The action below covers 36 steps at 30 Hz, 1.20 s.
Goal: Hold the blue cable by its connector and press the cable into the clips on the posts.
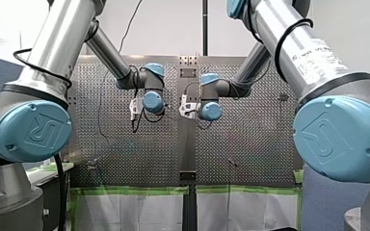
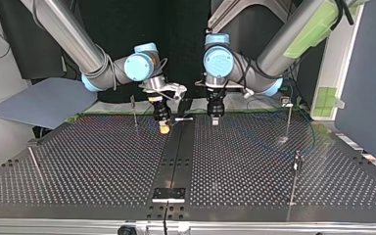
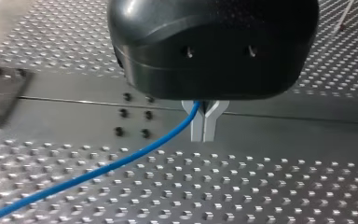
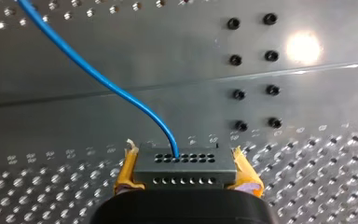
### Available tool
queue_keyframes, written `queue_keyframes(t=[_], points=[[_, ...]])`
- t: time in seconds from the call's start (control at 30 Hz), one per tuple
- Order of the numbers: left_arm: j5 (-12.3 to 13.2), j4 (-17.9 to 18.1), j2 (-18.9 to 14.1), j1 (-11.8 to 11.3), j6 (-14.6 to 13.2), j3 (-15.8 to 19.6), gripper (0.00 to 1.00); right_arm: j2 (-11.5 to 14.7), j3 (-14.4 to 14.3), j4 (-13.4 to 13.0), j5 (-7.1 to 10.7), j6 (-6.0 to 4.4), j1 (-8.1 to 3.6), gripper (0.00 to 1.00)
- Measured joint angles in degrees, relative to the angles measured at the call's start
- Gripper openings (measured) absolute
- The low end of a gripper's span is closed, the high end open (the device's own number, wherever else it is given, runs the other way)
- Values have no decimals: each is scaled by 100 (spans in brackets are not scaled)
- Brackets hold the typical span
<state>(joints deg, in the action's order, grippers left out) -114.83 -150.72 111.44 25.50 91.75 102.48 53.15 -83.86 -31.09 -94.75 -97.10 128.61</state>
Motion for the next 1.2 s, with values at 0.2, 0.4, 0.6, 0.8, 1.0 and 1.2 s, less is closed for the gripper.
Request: queue_keyframes(t=[0.2,0.4,0.6,0.8,1.0,1.2], points=[[5,283,286,22,-3,65,0,0,-327,-327,-140,4,-44,0],[8,586,587,44,5,150,0,-2,-635,-635,-341,-10,-83,0],[6,910,910,112,-7,320,0,-8,-950,-950,-368,-35,-139,0],[1,1187,1095,204,-10,476,0,-86,-1241,-1241,-443,1,-159,0],[25,1366,1117,261,-9,547,0,-338,-1530,-1530,-614,7,-174,0],[8,1524,1171,400,-36,588,0,-643,-1837,-1836,-799,3,-211,0]])
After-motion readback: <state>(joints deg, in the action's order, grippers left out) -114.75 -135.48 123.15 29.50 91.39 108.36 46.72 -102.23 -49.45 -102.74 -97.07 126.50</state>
